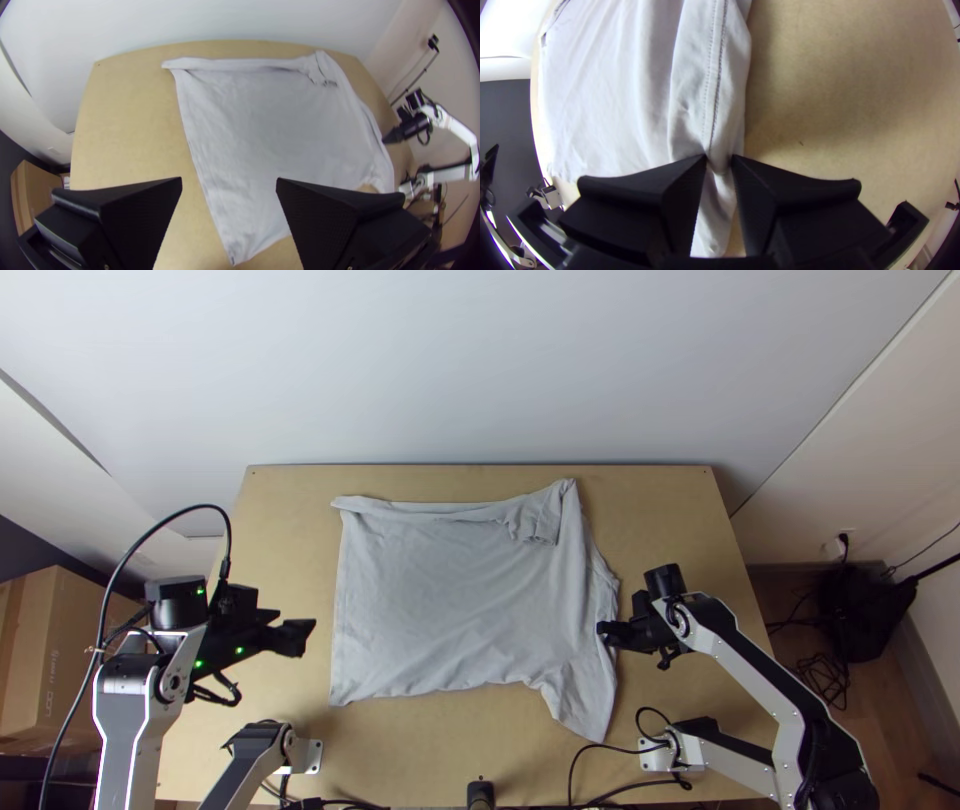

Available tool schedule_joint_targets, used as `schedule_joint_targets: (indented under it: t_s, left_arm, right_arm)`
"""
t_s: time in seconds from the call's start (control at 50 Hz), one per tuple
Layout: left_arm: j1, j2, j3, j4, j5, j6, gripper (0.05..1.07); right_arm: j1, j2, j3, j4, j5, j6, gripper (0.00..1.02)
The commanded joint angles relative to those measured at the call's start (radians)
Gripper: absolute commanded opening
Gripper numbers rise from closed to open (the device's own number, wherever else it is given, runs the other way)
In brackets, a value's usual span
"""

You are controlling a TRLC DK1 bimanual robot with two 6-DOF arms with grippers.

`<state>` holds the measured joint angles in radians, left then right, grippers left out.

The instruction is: Fold the t-shirt

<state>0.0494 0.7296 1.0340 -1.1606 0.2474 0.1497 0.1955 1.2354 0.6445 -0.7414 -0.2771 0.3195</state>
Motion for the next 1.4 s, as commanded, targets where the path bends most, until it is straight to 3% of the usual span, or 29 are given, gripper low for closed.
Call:
schedule_joint_targets:
  t_s: [0.0,0.1,0.2,0.32,0.54,0.82,0.96,1.38]
  left_arm:
    - [-0.003,-0.015,-0.023,-0.068,0.015,0.134,0.96]
    - [-0.002,-0.019,-0.029,-0.149,0.016,0.254,0.96]
    - [0.026,-0.01,-0.055,-0.191,0.004,0.378,0.97]
    - [0.083,0.001,-0.13,-0.267,-0.033,0.608,0.97]
    - [-0.019,0.077,-0.267,-0.235,-0.181,0.688,0.97]
    - [-0.184,0.143,-0.359,-0.16,-0.206,0.634,0.97]
    - [-0.292,0.217,-0.373,-0.097,-0.206,0.504,0.96]
    - [-0.401,0.419,-0.411,0.035,-0.204,0.399,0.96]
  right_arm:
    - [0.007,0.001,-0.026,0.005,0.006,-0.013,0.26]
    - [0.01,0.001,-0.036,0.011,0.007,-0.014,0.25]
    - [0.012,-0.019,-0.051,0.06,0.007,-0.016,0.06]
    - [0.007,-0.05,-0.057,0.07,0.012,-0.014,0.03]
    - [0.005,-0.174,-0.04,0.065,0.05,-0.01,0.03]
    - [0.005,-0.267,-0.039,0.033,0.078,-0.013,0.03]
    - [0.005,-0.272,-0.031,0.023,0.079,-0.011,0.03]
    - [-0.016,-0.274,-0.008,0.022,0.09,-0.023,0.03]
